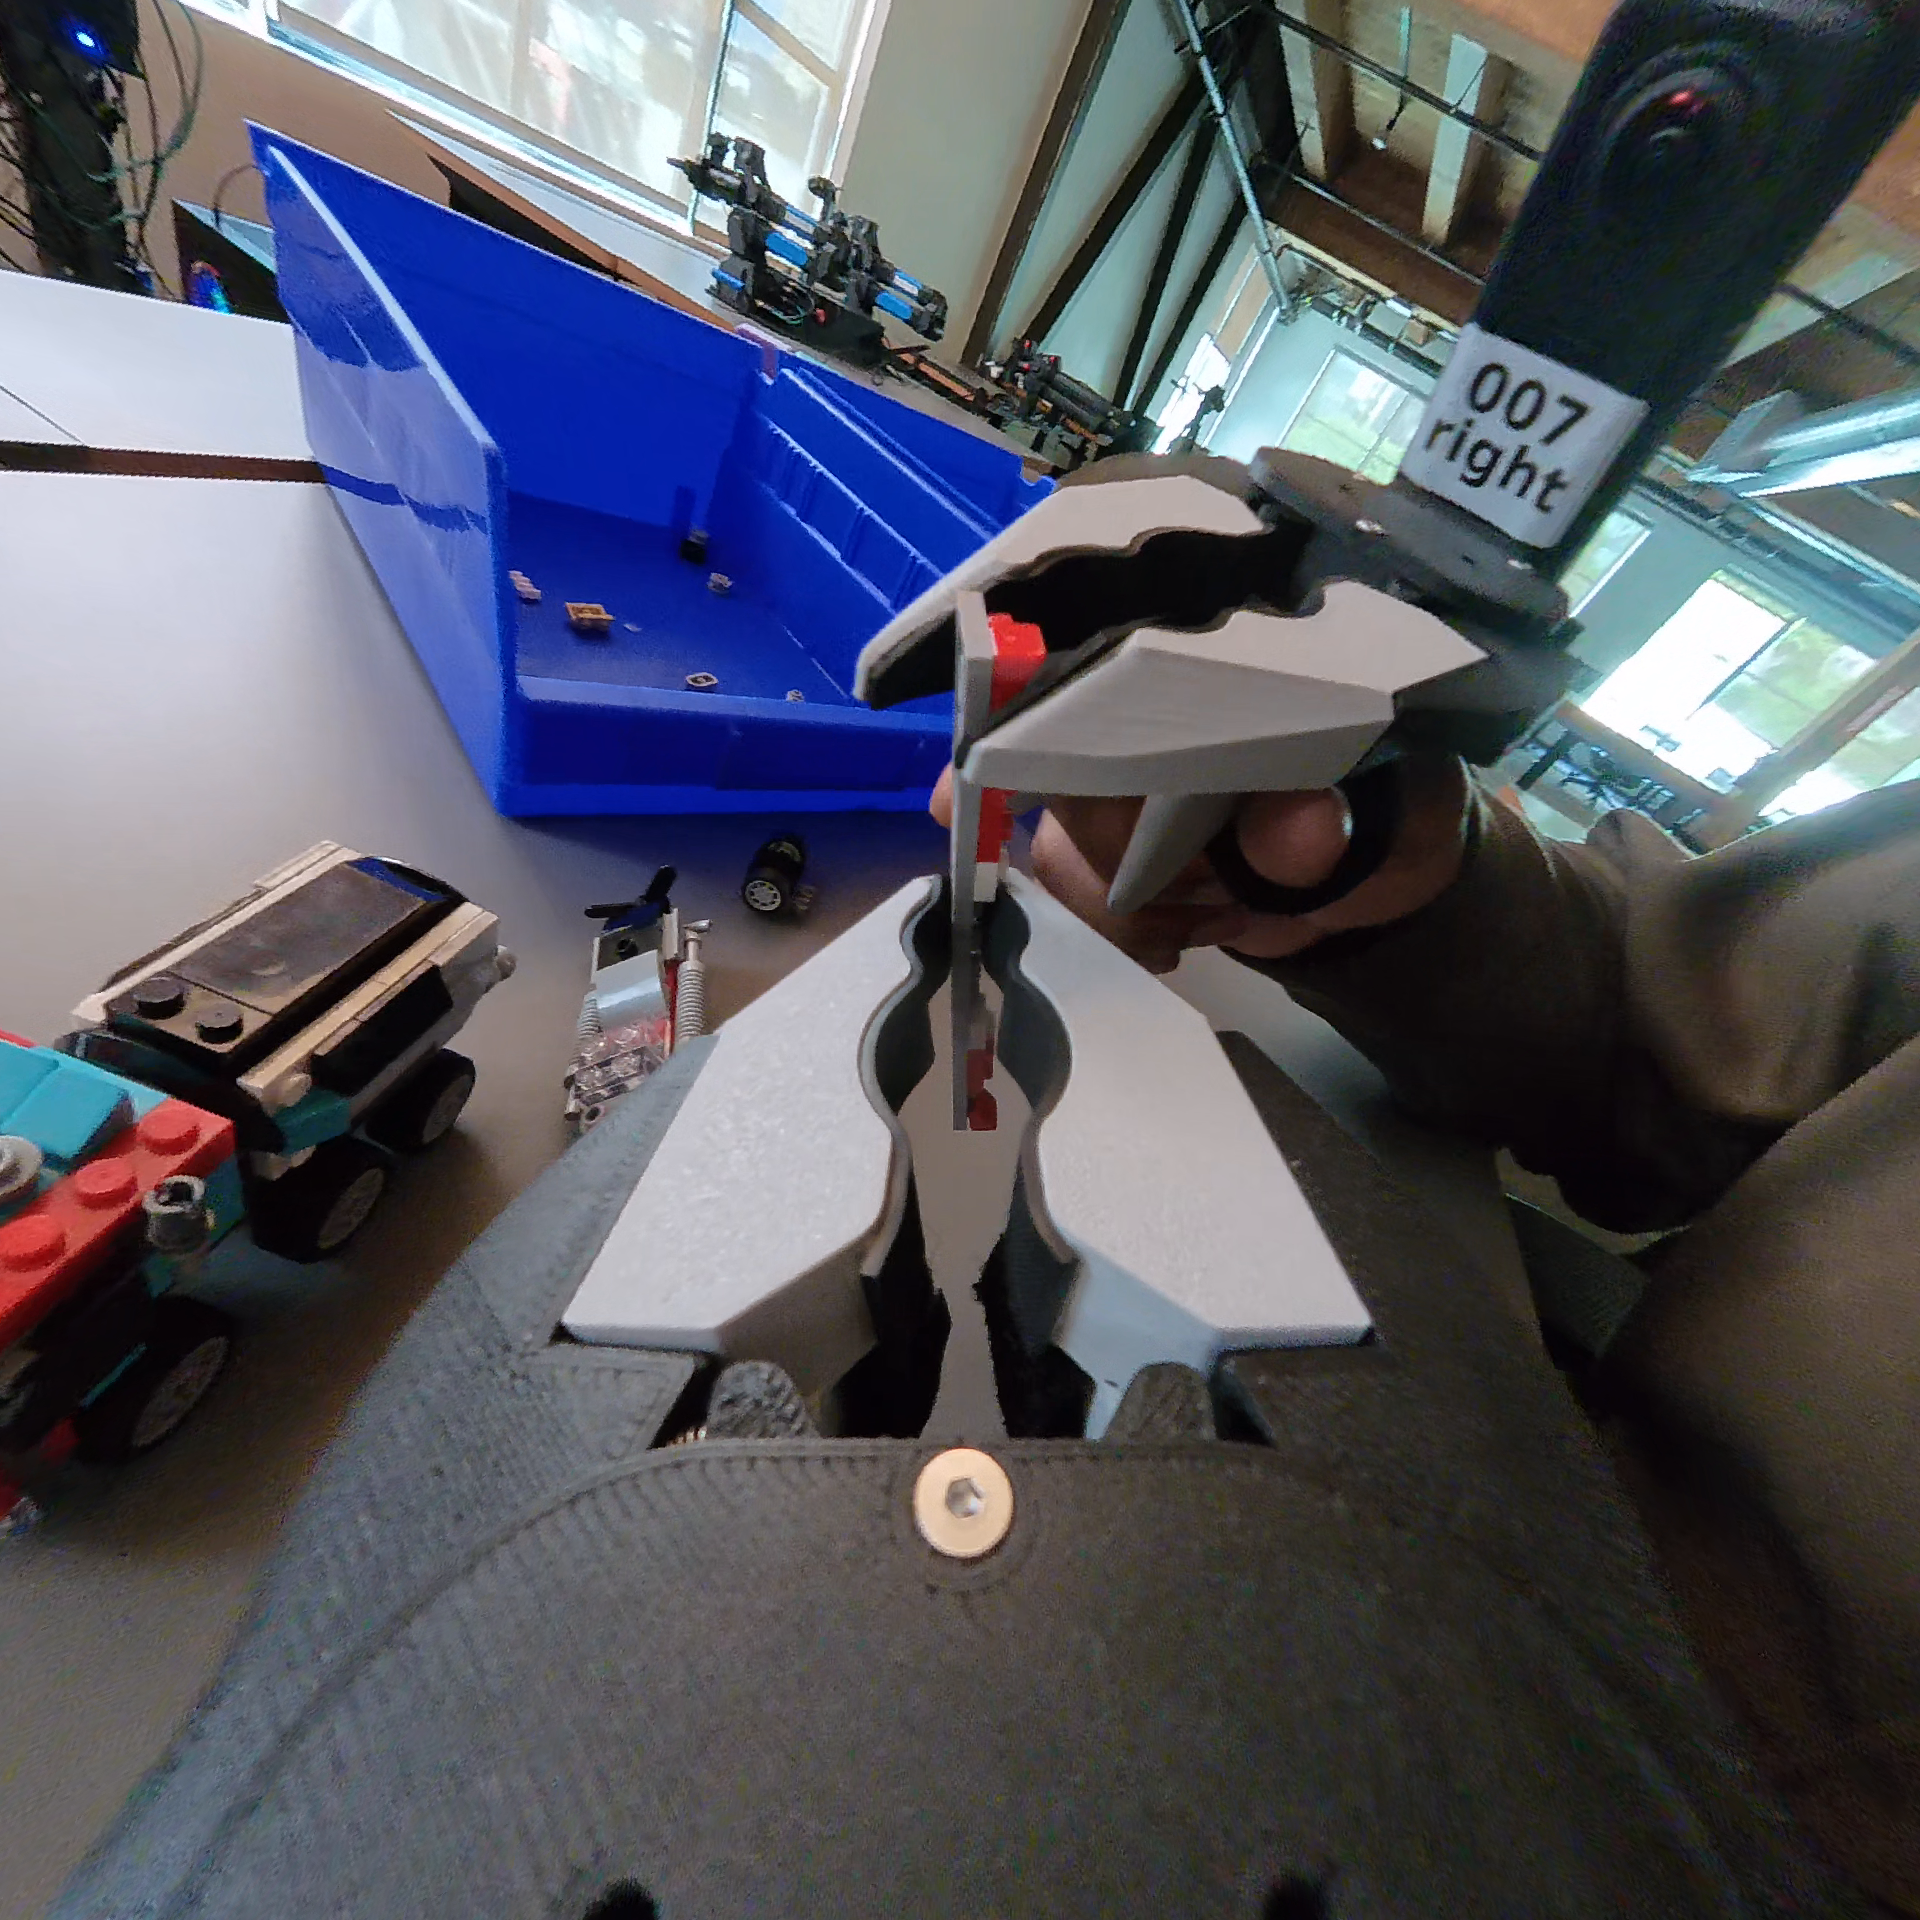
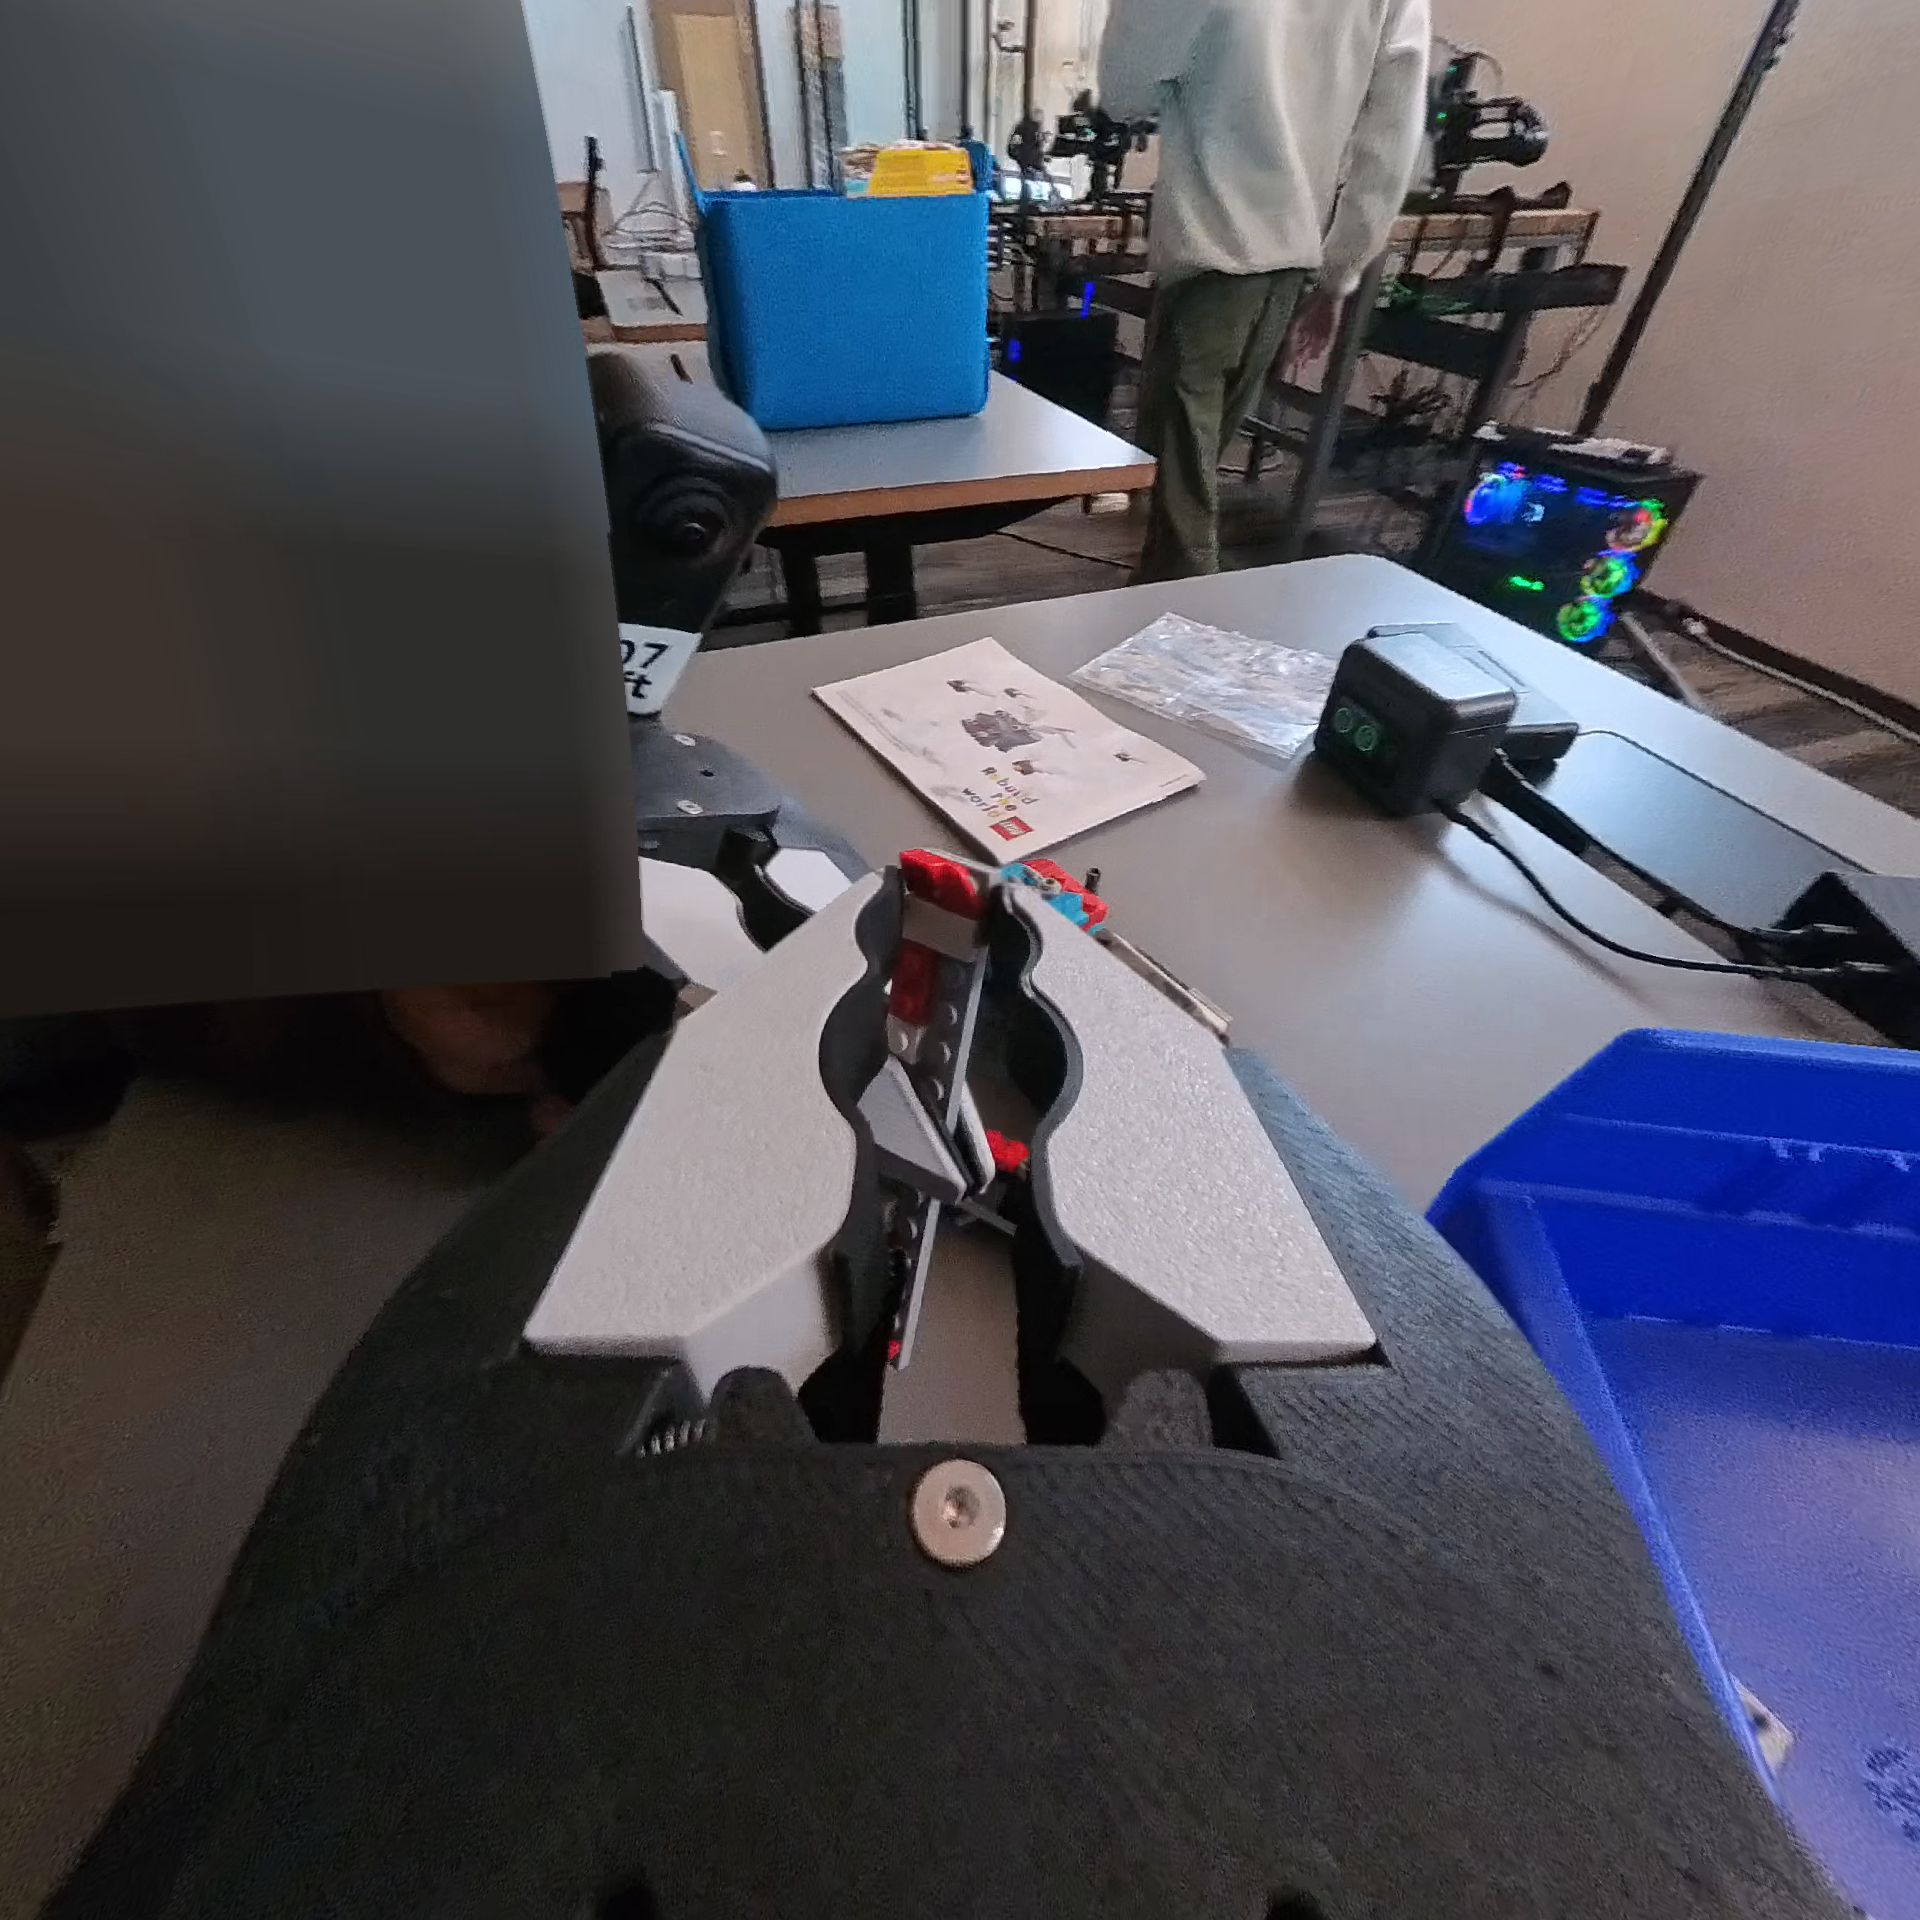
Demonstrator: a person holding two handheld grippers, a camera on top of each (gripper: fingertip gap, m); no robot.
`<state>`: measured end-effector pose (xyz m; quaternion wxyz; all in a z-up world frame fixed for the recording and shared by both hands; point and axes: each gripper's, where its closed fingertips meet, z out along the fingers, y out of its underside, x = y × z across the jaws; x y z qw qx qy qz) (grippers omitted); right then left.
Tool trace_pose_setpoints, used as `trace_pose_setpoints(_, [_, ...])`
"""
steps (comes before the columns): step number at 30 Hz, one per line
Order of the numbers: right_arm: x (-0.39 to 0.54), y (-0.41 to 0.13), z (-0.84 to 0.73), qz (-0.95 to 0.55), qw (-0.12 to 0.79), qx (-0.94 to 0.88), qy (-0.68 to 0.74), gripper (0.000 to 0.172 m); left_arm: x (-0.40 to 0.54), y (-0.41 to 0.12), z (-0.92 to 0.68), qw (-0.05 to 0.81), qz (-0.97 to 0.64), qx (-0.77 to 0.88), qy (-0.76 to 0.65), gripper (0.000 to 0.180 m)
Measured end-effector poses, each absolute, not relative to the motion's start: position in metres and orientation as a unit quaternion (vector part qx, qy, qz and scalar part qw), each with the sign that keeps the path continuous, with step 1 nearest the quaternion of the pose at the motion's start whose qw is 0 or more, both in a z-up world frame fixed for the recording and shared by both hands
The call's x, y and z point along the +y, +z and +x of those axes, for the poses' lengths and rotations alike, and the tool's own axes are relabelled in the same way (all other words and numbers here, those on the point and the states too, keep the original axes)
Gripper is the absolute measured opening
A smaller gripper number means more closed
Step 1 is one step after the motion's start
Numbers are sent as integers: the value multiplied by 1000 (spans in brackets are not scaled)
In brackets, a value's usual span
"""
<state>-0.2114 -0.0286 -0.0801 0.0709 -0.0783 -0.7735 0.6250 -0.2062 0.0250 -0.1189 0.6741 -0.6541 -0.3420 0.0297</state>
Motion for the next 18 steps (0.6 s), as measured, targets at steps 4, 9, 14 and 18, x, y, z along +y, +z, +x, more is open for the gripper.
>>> trace_pose_setpoints(4, [-28,-77,-210,-87,21,-760,644,15,26,-116,-205,678,-653,-337,29,6])
trace_pose_setpoints(9, [-29,-79,-217,-101,102,-755,639,19,20,-117,-210,657,-663,-349,84,6])
trace_pose_setpoints(14, [-31,-82,-217,-85,254,-758,595,25,14,-117,-214,646,-664,-360,113,5])
trace_pose_setpoints(18, [-29,-83,-219,-86,303,-757,573,22,16,-119,-213,639,-670,-355,125,6])
